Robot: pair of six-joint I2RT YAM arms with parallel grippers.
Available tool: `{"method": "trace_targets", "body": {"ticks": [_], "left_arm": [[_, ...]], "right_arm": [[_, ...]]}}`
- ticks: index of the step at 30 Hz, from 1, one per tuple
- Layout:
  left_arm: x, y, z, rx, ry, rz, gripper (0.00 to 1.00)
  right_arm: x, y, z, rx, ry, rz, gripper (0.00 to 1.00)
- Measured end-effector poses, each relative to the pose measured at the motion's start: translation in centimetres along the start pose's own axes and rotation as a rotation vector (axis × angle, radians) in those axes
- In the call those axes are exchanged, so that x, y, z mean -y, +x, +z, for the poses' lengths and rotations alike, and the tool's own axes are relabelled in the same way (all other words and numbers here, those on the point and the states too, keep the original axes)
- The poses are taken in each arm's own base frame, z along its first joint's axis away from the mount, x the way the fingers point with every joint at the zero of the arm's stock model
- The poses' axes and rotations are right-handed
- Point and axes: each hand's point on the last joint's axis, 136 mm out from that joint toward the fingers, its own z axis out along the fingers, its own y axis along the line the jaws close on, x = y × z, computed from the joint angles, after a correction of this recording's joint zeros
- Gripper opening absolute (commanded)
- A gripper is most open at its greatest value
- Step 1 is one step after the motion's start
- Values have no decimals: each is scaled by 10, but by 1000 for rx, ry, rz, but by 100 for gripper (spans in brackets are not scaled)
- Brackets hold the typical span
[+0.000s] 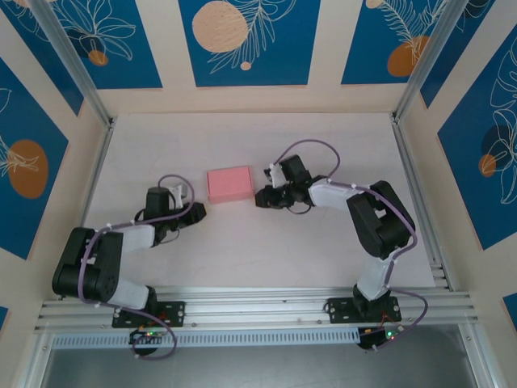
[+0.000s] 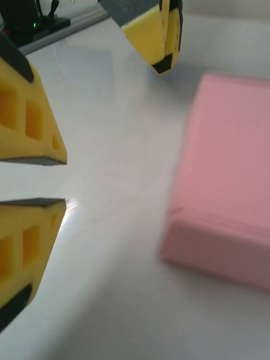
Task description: Fold the paper box
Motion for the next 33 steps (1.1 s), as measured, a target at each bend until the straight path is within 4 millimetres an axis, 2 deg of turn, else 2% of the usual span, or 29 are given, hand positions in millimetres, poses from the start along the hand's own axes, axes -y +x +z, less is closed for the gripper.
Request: {"method": "trace_targets", "body": {"ticks": [2, 4, 6, 9, 11, 14, 16, 17, 18, 21, 25, 29, 33], "left_arm": [[-5, 9, -9, -1, -33, -14, 47], [0, 3, -22, 39, -48, 6, 58], [11, -12, -41, 121, -52, 48, 74], [23, -31, -68, 238, -75, 114, 91], [26, -42, -85, 315, -110, 153, 100], [27, -56, -109, 427, -172, 222, 100], [28, -67, -122, 495, -215, 281, 100], [27, -72, -128, 530, -242, 314, 100], [25, -76, -132, 558, -270, 345, 100], [13, -81, -134, 591, -352, 424, 100], [-10, -75, -120, 557, -447, 520, 100], [-26, -72, -106, 519, -505, 598, 100], [-35, -75, -93, 508, -528, 650, 100]], "right_arm": [[3, 15, -3, -14, 33, 7, 36], [0, 18, -13, 5, 58, -3, 41], [-7, 10, -30, 61, 87, -26, 45], [-16, -7, -59, 165, 142, -65, 51], [-16, -15, -77, 227, 193, -82, 54], [-7, -24, -104, 311, 288, -92, 67], [5, -28, -124, 364, 360, -87, 84], [14, -30, -137, 399, 404, -72, 97], [24, -31, -149, 430, 448, -62, 100], [52, -33, -181, 512, 571, -34, 100], [90, -27, -209, 586, 710, -8, 99], [120, -13, -219, 642, 790, -39, 100], [140, -5, -218, 693, 826, -113, 100]]}}
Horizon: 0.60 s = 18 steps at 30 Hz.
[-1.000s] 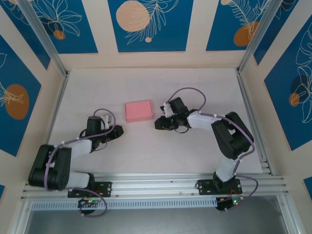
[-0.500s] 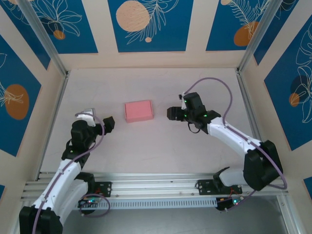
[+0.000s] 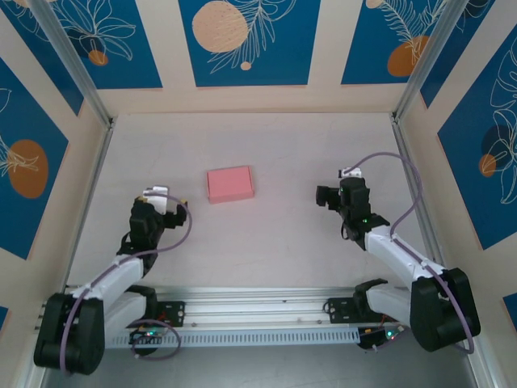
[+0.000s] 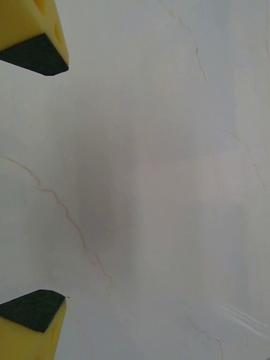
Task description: Fold the paper box
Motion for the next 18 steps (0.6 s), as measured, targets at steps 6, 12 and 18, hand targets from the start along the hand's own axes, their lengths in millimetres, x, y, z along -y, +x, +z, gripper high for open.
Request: {"method": "trace_targets", "body": {"ticks": [6, 12, 18], "left_arm": [[0, 10, 23, 3, -10, 22, 100], [3, 19, 50, -6, -1, 19, 100], [6, 13, 68, -17, 31, 11, 100]], "right_arm": [[22, -7, 16, 77, 22, 30, 100], [28, -4, 37, 97, -1, 48, 100], [19, -4, 55, 127, -71, 24, 100]]}}
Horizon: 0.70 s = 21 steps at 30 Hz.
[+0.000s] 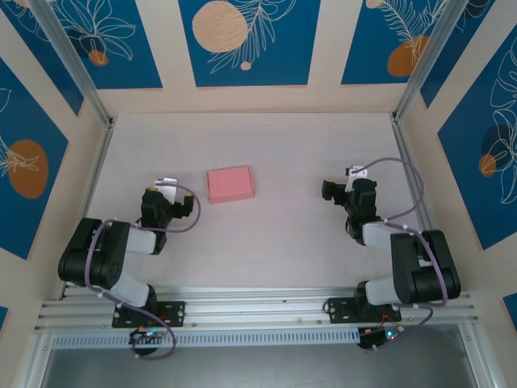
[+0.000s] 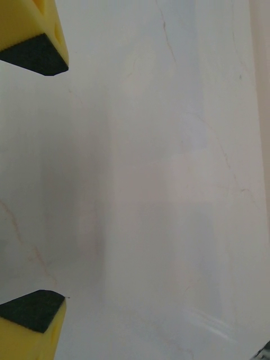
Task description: Fold the paper box
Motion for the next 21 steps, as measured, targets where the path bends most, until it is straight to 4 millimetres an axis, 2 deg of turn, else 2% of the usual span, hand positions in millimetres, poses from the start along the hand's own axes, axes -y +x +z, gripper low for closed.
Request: {"method": "trace_targets", "body": {"ticks": [5, 21], "left_arm": [[-15, -17, 7, 30, -15, -39, 100], [-9, -13, 7, 11, 15, -45, 100]], "right_arm": [[2, 16, 13, -42, -68, 18, 100], [-8, 9, 13, -14, -158, 25, 100]]}}
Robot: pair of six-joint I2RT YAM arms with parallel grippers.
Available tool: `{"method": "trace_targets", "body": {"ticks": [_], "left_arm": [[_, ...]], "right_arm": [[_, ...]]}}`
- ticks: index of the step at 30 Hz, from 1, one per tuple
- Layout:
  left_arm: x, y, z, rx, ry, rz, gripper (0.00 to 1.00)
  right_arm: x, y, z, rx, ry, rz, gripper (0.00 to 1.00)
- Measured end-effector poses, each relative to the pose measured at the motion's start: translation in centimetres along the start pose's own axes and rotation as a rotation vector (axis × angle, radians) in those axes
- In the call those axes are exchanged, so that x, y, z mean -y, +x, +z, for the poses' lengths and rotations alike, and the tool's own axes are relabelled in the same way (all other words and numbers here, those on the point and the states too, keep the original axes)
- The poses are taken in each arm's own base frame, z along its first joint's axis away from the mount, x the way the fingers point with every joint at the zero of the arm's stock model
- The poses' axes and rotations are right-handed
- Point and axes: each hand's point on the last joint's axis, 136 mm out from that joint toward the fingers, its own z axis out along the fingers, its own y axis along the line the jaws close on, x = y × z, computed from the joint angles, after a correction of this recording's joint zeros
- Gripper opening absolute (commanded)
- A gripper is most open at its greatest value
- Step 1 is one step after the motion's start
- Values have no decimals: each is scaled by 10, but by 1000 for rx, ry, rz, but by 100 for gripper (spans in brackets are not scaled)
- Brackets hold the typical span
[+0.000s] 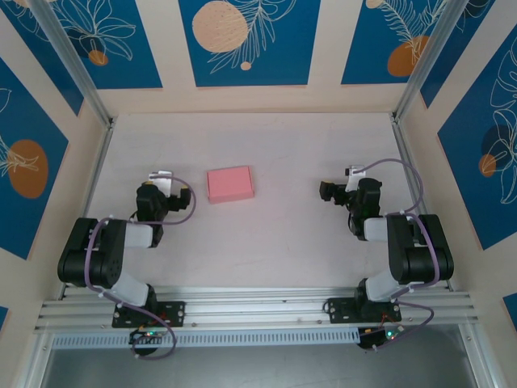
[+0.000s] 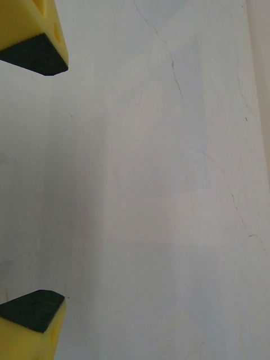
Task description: Fold the paper box
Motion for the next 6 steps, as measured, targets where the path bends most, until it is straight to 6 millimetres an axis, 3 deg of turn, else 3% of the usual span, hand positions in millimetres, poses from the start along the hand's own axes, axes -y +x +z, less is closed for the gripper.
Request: {"method": "trace_targets", "body": {"ticks": [6], "left_arm": [[3, 0, 0, 1, 19, 0, 100]], "right_arm": [[0, 0, 0, 0, 0, 0, 100]]}}
